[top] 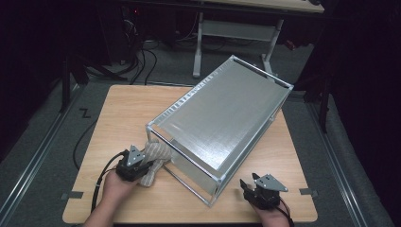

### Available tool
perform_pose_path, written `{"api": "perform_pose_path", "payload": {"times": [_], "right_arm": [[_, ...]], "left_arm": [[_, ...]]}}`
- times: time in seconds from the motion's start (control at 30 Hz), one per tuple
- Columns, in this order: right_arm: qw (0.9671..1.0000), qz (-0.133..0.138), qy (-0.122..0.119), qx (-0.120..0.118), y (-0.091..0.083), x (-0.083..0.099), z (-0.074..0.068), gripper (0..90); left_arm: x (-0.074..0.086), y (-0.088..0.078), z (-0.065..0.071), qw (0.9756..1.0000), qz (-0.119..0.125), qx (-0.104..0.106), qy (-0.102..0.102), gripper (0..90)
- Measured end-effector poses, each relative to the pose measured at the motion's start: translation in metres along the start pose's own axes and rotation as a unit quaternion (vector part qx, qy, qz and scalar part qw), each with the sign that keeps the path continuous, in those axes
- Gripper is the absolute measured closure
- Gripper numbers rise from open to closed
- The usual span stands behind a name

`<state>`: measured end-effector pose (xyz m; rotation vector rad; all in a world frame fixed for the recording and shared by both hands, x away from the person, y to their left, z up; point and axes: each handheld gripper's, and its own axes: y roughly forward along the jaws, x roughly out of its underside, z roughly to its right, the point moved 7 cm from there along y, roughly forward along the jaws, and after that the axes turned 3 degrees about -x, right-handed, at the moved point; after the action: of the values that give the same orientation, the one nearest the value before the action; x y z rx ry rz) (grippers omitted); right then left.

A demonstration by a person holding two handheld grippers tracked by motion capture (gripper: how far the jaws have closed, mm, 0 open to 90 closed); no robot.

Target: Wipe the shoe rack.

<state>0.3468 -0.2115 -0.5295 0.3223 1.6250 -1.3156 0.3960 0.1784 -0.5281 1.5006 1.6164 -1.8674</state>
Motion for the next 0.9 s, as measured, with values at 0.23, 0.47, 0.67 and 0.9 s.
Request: {"api": "perform_pose_path", "payload": {"times": [0.23, 0.47, 0.67, 0.9], "right_arm": [[1.0000, -0.002, -0.001, -0.001, 0.001, 0.001, -0.001, 45.2], [1.0000, -0.003, -0.002, -0.001, 0.002, 0.001, -0.001, 45.2], [1.0000, -0.004, 0.001, -0.001, 0.002, 0.002, -0.001, 45.3], [1.0000, -0.005, 0.001, -0.002, 0.003, 0.002, -0.001, 45.2]], "left_arm": [[-0.018, -0.012, -0.003, 0.9992, 0.039, -0.010, -0.006, 66.1], [-0.035, -0.027, -0.004, 0.9953, 0.093, -0.023, -0.015, 66.2], [-0.053, -0.045, -0.006, 0.9871, 0.154, -0.045, -0.007, 66.3], [-0.058, -0.053, -0.006, 0.9834, 0.174, -0.052, -0.010, 66.7]]}}
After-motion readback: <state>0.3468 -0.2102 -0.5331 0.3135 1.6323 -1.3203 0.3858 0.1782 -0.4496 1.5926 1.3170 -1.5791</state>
